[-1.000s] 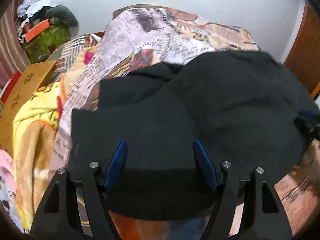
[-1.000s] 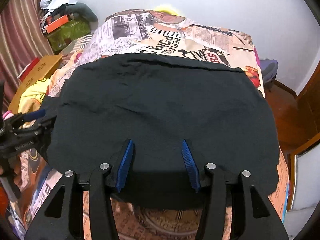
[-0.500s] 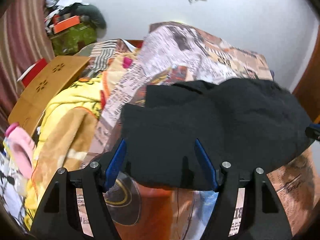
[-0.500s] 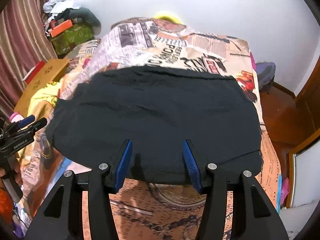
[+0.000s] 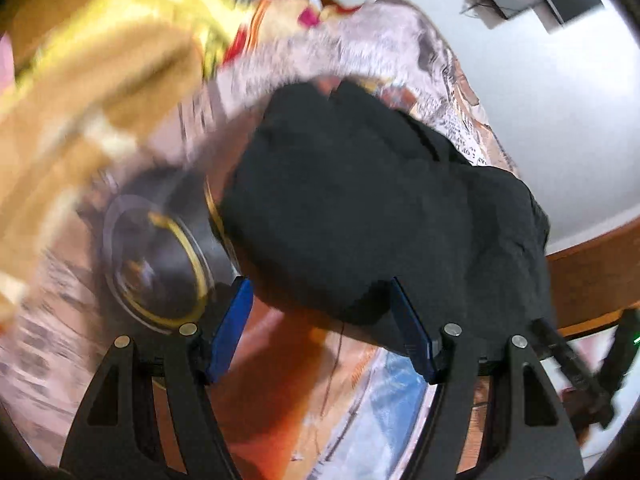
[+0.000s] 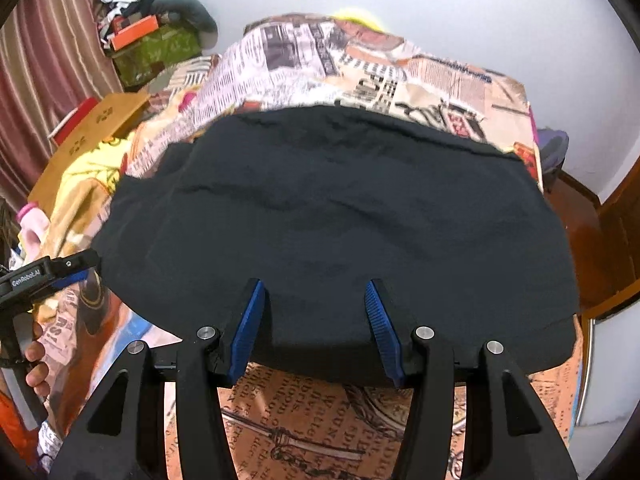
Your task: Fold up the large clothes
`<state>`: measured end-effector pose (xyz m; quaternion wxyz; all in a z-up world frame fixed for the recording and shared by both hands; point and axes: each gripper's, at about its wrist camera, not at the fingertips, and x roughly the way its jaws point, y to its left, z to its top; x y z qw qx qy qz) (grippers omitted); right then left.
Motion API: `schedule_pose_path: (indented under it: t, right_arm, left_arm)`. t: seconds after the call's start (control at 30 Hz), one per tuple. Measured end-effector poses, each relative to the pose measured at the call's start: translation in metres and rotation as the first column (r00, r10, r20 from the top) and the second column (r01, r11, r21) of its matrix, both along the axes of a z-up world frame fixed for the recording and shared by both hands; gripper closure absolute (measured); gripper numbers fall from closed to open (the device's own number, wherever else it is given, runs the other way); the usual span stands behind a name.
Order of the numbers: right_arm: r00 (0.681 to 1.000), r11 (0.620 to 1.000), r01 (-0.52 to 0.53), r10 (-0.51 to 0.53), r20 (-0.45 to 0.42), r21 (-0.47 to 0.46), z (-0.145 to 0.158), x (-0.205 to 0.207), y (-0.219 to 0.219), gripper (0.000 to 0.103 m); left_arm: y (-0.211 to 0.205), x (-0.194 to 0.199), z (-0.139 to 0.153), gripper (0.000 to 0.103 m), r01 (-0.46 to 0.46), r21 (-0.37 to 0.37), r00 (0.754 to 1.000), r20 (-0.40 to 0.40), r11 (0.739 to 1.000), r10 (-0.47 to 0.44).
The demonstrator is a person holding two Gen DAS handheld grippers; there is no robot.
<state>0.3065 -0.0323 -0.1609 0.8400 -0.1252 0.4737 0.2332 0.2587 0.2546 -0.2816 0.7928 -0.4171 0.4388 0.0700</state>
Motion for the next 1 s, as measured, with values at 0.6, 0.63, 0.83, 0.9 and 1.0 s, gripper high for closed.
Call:
schedule_pose_path:
  t: [0.6,0.63,0.83,0.9,1.0]
  right_arm:
    - [1.000,1.000,0.013,-0.013,-0.009,0.002,0.001,0.003,0.004,0.049]
    - [1.000,1.000,0.017,-0.017,-0.021,0.008,0.002,0.003,0.003,0.049]
    - [0.998,0.998,0.032,-0.028,-0.064,0.062,0.017,-0.001,-0.002,0.049]
    - [0.999,0.997,0.018,-0.015,-0.048,0.069,0.025,-0.007,0.002,0.049]
    - [0.999,0.994,-0.033,0.035,-0.023,0.101,0.034,-0.017,0.015,0.049]
  left_arm:
    - [0.001,0.063,-0.042,0.046,-0.185,-0.271,0.980,0.017,0.945,0.197]
    - [-0.003,0.064,-0.035,0.056,-0.183,-0.219,0.982,0.014,0.959,0.190]
    - [-0.018,0.057,0.037,0.078,-0.137,0.083,0.984,0.122,0.987,0.127]
    - [-0.019,0.049,0.068,0.080,-0.150,0.173,0.978,0.172,0.973,0.121]
    - [-0.020,0.036,0.118,0.081,-0.191,0.331,0.962,0.252,0.924,0.109]
